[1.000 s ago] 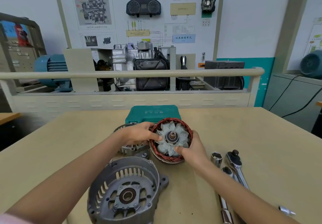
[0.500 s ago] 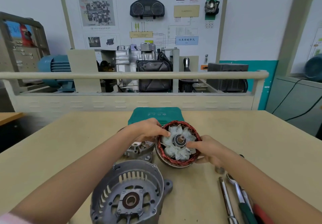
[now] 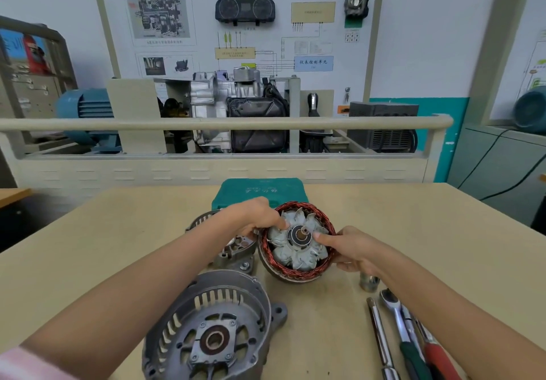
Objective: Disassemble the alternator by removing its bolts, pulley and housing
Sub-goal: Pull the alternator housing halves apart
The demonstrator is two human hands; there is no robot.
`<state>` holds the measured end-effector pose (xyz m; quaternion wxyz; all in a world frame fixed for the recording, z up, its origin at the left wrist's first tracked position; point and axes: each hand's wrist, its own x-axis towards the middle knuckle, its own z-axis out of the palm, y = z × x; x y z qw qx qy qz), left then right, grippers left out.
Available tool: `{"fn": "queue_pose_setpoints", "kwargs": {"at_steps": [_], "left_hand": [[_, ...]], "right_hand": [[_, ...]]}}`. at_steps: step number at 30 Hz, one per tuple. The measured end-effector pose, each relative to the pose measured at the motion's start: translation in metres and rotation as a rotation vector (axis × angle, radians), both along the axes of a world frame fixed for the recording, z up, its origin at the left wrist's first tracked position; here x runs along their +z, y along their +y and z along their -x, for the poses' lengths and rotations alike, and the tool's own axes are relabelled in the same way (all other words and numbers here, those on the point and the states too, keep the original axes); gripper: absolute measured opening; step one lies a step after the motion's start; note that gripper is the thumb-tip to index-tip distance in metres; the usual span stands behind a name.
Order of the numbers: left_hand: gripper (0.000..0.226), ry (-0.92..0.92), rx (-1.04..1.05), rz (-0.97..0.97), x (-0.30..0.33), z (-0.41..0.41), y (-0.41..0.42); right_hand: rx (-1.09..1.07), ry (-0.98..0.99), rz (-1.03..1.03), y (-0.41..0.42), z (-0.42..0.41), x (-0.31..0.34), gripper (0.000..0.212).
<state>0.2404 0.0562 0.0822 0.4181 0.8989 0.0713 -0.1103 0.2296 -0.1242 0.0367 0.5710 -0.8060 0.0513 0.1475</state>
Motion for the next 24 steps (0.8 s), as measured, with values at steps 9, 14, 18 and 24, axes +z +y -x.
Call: {"fn": "queue_pose_setpoints", "kwargs": {"at_steps": [9, 14, 18, 24], "left_hand": [[0.05, -0.014, 0.014, -0.032, 0.0012, 0.0019, -0.0032], [0.052, -0.03, 0.035, -0.049, 0.0015, 0.0044, -0.0044], [0.056, -0.031, 0.051, -0.029, 0.0023, 0.0064, -0.0064], [0.054, -0.025, 0.077, -0.027, 0.0044, 0.009, -0.0097]], "right_hand": [[-0.049, 0.001, -0.023, 0.0033, 0.0036, 0.0038, 0.063], [-0.065, -0.008, -0.038, 0.0038, 0.0, 0.0013, 0.067], [-0.069, -0.001, -0.066, 0.0042, 0.0006, 0.0007, 0.066], [-0.096, 0.004, -0.102, 0.005, -0.0022, -0.0032, 0.065]]}}
